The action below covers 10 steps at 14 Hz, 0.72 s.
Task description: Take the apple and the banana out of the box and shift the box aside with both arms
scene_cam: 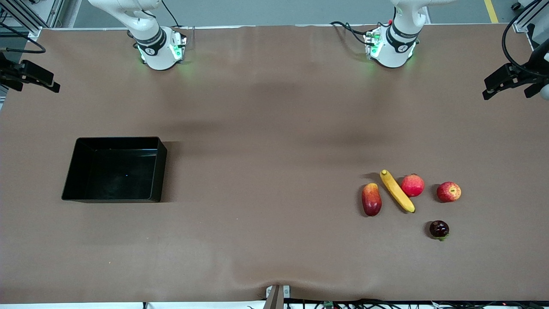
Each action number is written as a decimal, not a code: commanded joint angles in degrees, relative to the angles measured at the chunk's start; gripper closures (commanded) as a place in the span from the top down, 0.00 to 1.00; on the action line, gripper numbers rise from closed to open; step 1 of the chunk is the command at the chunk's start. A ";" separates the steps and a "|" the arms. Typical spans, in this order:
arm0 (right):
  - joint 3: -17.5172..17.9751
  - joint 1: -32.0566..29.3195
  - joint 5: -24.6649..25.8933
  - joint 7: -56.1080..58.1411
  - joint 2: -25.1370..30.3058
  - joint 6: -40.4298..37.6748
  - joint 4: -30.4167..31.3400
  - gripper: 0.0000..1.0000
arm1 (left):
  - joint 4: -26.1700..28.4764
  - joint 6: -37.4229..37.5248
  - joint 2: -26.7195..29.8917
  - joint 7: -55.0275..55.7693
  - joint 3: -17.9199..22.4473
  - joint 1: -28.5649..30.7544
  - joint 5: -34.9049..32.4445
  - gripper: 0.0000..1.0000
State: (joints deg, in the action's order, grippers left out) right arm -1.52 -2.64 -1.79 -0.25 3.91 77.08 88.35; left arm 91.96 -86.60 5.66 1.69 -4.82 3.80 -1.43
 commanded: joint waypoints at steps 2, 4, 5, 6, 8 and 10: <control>0.73 -0.79 0.21 0.69 -0.04 -0.97 -0.98 1.00 | -1.52 1.52 -0.74 -0.46 -0.19 0.16 0.02 1.00; 0.99 -0.53 0.30 0.69 -0.04 -0.97 -1.51 1.00 | -1.52 2.22 -0.74 -0.55 -0.19 0.16 0.02 1.00; 1.00 -0.35 0.30 0.69 -0.04 -0.80 -1.68 1.00 | -1.52 2.31 -0.74 -0.55 -0.19 0.07 0.02 1.00; 1.08 -0.18 0.30 0.61 -0.04 -0.71 -1.77 1.00 | -1.52 2.40 -0.65 -0.64 -0.28 0.07 0.02 1.00; 1.08 0.00 0.39 -0.01 -0.13 -0.71 -1.77 1.00 | -1.61 3.10 -0.48 -0.46 -0.45 0.07 0.55 1.00; 0.65 -0.61 0.39 0.69 0.13 -2.80 -1.60 1.00 | -1.52 3.19 -0.39 -0.20 -0.89 -0.19 0.55 1.00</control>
State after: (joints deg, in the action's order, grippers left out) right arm -0.87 -2.57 -1.76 -0.15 3.91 76.60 87.58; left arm 91.80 -84.87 5.57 1.66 -5.23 3.70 -1.43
